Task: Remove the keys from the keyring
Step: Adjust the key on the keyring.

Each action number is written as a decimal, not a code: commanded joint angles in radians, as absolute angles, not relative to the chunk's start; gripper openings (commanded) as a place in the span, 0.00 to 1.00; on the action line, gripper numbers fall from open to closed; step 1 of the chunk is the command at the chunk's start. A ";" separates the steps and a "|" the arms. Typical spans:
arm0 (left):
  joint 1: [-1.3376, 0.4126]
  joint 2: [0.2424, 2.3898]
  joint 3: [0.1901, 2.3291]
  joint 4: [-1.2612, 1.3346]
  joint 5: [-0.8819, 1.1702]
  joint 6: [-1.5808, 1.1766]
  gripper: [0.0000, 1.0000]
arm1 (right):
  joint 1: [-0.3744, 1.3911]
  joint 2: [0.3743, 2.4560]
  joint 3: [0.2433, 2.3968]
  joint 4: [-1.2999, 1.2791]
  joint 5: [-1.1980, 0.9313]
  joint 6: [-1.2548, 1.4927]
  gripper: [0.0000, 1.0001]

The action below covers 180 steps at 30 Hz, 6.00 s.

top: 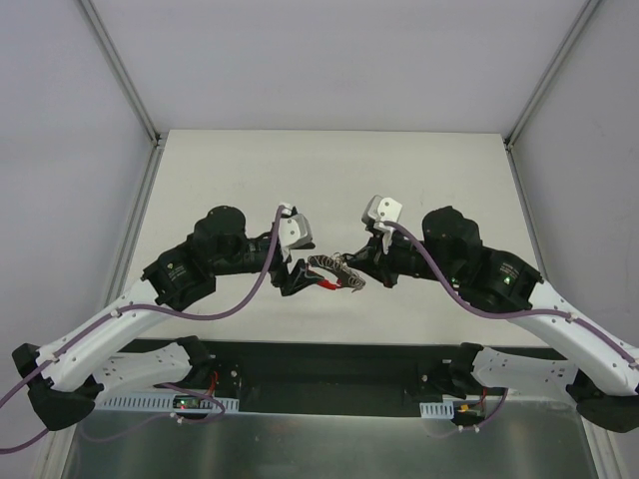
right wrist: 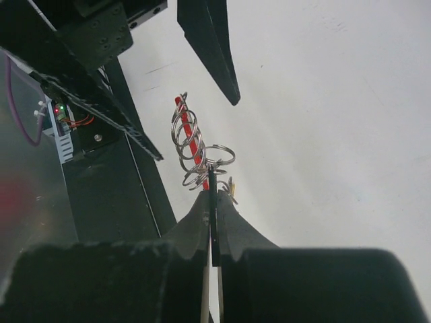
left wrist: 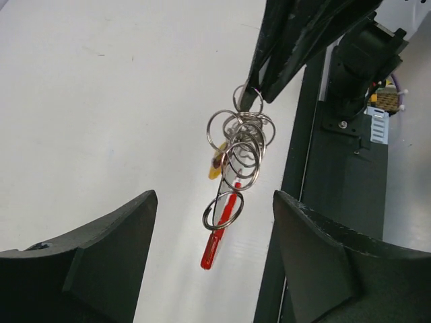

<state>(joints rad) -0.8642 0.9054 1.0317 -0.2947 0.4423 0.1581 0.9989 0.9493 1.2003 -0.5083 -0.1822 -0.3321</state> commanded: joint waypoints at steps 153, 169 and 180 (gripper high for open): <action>-0.922 0.746 0.776 0.146 0.106 0.127 0.80 | 1.005 1.026 1.447 -0.541 0.009 -0.558 0.01; -0.923 0.748 1.052 -0.054 0.328 0.302 0.66 | 1.005 1.008 1.416 -0.537 -0.008 -0.577 0.01; -1.065 0.864 1.057 -0.041 0.310 0.621 0.54 | 1.005 1.060 1.486 -0.578 0.090 -0.482 0.01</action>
